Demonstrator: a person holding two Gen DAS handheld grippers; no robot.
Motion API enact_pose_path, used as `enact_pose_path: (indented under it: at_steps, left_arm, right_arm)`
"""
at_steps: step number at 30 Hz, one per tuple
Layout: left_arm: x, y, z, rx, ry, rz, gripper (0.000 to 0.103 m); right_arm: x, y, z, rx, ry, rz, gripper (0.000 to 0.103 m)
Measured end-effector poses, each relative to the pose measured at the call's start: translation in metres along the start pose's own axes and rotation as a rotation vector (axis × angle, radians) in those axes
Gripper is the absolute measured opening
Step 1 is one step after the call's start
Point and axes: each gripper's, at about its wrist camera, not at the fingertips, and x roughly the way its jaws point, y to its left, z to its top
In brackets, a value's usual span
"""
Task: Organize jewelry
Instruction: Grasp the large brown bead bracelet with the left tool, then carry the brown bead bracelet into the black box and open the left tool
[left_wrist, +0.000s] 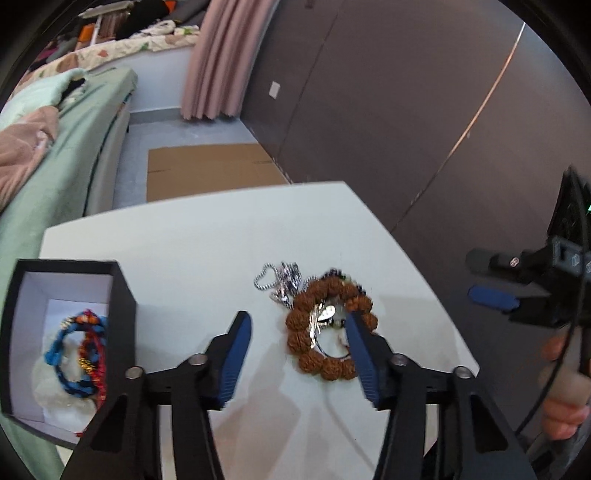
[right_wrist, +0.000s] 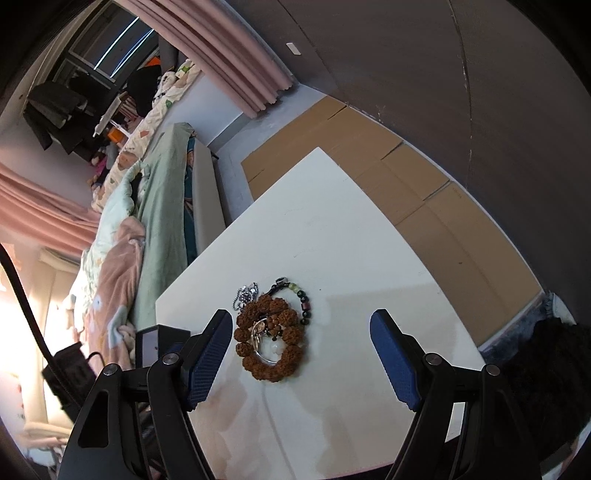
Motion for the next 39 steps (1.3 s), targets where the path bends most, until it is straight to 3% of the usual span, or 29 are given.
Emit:
enact_pose_path:
  at_steps: [9,15,18,19,39]
  left_arm:
    - [0.029,-0.004,-0.007,0.012,0.058,0.019,0.047]
    - [0.047,-0.007,-0.010,0.018,0.088,0.038,0.038]
    - [0.048,-0.004,-0.013,0.010,0.093,0.033,0.020]
    - [0.047,-0.003,-0.013,0.001,0.103,0.017,0.020]
    - [-0.039,0.001,0.013,-0.056,-0.086,-0.146,0.020]
  right_arm:
    - [-0.001,-0.003,0.001,-0.012,0.017,0.021,0.078]
    - [0.002,-0.003,0.000,-0.016,0.024,0.014,0.078]
    - [0.004,-0.002,-0.001,-0.014,0.026,0.007,0.078]
    - [0.005,-0.002,-0.001,-0.014,0.026,0.005,0.078]
    - [0.040,0.017,-0.011,-0.060,0.085,-0.052,0.078]
